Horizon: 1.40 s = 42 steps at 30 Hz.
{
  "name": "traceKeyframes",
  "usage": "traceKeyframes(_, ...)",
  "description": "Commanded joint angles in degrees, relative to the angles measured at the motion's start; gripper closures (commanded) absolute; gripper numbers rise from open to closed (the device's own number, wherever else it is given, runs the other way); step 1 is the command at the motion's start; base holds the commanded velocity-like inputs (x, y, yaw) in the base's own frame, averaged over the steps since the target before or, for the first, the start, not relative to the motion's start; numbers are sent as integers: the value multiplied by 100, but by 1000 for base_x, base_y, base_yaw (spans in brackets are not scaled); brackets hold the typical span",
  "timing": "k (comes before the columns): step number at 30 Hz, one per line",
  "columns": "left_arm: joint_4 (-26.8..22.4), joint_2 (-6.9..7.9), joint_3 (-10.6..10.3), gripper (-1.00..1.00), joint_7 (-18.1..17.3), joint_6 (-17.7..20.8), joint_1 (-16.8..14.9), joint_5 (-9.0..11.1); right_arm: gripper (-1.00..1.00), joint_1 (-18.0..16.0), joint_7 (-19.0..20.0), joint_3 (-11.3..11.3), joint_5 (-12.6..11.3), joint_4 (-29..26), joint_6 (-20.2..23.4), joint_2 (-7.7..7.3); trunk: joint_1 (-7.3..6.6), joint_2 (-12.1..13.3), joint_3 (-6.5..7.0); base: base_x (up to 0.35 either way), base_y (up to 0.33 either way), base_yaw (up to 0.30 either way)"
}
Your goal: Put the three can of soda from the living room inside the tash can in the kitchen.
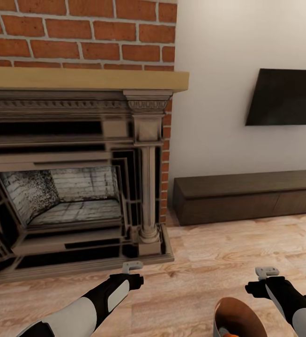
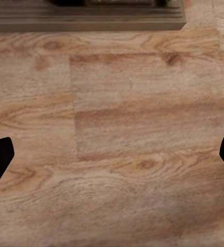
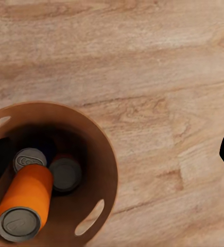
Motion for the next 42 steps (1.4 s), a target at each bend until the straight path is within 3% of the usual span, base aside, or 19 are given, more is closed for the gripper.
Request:
traceKeyframes(1,1,0,0,-100,1,-2,0,0,-100,1,-1,-1,0,0,0,-1,-23,42,18,0,0,0)
traceKeyframes(42,11,0,0,-100,6,-123,0,-17,-100,-1,-4,-6,10,1,0,4,-923,1686,754,0,0,0)
